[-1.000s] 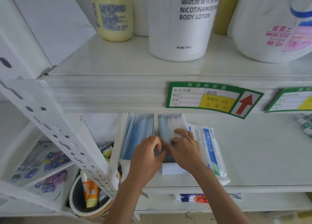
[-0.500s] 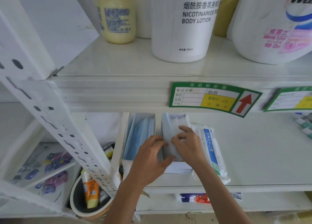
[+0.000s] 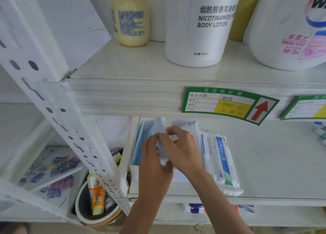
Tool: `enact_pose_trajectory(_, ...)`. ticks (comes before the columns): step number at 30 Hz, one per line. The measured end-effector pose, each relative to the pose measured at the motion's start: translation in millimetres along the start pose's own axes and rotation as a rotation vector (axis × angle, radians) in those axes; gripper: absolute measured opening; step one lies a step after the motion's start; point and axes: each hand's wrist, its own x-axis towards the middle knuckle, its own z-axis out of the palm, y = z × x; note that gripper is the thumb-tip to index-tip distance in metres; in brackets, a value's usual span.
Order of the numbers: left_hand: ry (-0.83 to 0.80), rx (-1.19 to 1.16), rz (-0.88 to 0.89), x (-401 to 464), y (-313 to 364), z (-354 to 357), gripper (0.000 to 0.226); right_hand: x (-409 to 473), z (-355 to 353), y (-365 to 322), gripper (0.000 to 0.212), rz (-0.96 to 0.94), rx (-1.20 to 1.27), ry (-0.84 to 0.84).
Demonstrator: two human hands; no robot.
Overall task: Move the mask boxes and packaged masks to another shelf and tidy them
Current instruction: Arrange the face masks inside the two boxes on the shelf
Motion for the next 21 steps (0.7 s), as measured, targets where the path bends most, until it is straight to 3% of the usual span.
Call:
enact_pose_trajectory(3, 0.125, 0.125, -0.019, 2, -10, -22, 0.064, -3, 15, -9, 0.024, -0.036, 0.16, -0.236)
enact_pose_trajectory(5, 0.097, 0.275, -0.011, 5, -21, -34, 0.066, -5, 22, -5, 0.023, -0.105, 0.112, -0.307)
enact_pose_trajectory(9, -0.006, 0.568, -0.085, 13, -5, -39, 0.055, -3, 36, 19, 0.024, -0.279, -0.3, -0.339)
enact_pose_trajectory(12, -0.081, 0.682, -0.173, 26, 6, -40, 0.044, -3, 35, 28, 0.037, -0.307, -0.607, -0.359)
enact_pose_trajectory(16, -0.15, 0.725, -0.141, 31, 11, -36, 0.042, -2, 37, 32, 0.031, -0.332, -0.776, -0.332)
enact_pose_trajectory(21, -0.242, 0.786, -0.136, 33, 10, -30, 0.034, -2, 43, 28, 0.042, -0.285, -0.88, -0.273)
